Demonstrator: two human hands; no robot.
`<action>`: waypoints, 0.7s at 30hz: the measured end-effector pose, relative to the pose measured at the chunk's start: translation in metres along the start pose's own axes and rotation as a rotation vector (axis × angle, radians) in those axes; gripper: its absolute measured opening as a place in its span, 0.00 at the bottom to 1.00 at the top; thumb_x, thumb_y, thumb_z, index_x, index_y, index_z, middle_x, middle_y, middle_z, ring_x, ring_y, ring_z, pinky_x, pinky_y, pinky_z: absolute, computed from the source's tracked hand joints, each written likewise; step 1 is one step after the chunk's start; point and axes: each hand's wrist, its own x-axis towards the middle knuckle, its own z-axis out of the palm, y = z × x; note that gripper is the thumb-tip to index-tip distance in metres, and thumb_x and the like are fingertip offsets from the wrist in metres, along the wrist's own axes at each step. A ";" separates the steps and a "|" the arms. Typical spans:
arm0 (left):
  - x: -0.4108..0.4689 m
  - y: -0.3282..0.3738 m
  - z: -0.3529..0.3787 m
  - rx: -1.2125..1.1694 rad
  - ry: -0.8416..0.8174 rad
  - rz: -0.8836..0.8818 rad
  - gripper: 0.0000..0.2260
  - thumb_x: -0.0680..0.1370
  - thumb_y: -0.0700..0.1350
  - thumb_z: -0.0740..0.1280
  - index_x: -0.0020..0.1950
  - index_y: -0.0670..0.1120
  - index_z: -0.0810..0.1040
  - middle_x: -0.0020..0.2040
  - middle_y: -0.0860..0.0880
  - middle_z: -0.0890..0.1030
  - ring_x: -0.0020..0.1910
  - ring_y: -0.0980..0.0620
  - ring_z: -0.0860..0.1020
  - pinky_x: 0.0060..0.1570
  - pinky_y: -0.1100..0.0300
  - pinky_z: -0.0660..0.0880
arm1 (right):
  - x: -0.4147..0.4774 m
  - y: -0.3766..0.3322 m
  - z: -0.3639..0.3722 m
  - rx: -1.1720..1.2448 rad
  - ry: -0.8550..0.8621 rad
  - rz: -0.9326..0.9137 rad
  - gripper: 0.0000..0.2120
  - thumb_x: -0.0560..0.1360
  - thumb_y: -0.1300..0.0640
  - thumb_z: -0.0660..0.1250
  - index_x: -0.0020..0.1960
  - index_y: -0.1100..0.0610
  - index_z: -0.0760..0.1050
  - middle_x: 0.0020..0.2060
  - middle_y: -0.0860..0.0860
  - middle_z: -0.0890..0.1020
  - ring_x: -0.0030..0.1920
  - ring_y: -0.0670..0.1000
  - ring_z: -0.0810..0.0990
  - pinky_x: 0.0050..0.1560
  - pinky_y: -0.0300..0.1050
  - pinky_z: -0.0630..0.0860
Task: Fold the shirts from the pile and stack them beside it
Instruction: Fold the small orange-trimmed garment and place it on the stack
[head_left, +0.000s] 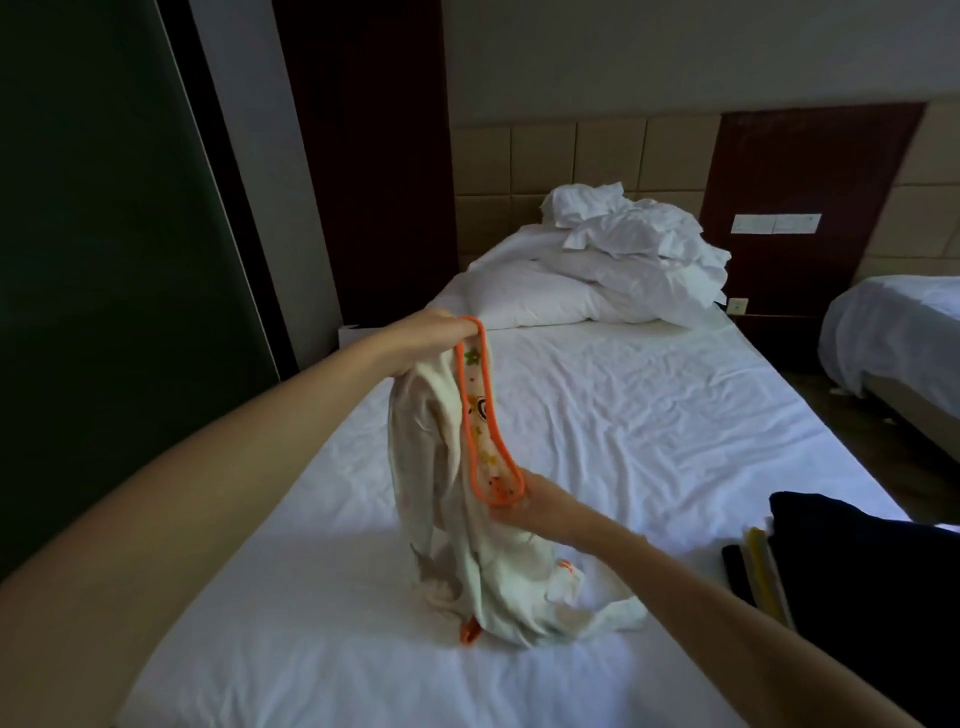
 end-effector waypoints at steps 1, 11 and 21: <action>0.000 -0.002 -0.002 0.065 0.004 0.050 0.16 0.78 0.46 0.62 0.30 0.48 0.70 0.30 0.48 0.72 0.31 0.52 0.71 0.37 0.59 0.67 | 0.001 0.003 -0.001 -0.053 0.075 0.053 0.08 0.77 0.58 0.66 0.56 0.52 0.75 0.47 0.46 0.78 0.43 0.36 0.76 0.41 0.25 0.68; -0.005 -0.069 -0.025 0.769 -0.334 0.096 0.19 0.72 0.54 0.73 0.59 0.46 0.78 0.52 0.51 0.78 0.51 0.51 0.76 0.46 0.68 0.68 | -0.031 0.007 -0.126 -0.232 0.604 0.127 0.22 0.77 0.55 0.66 0.26 0.57 0.65 0.24 0.49 0.66 0.24 0.41 0.64 0.26 0.37 0.60; -0.011 -0.092 -0.015 -0.109 -0.117 0.085 0.12 0.80 0.45 0.64 0.61 0.46 0.79 0.55 0.45 0.82 0.54 0.49 0.80 0.56 0.54 0.76 | -0.068 0.003 -0.179 -0.046 0.493 0.179 0.18 0.76 0.47 0.62 0.38 0.58 0.79 0.32 0.51 0.79 0.34 0.49 0.77 0.31 0.35 0.72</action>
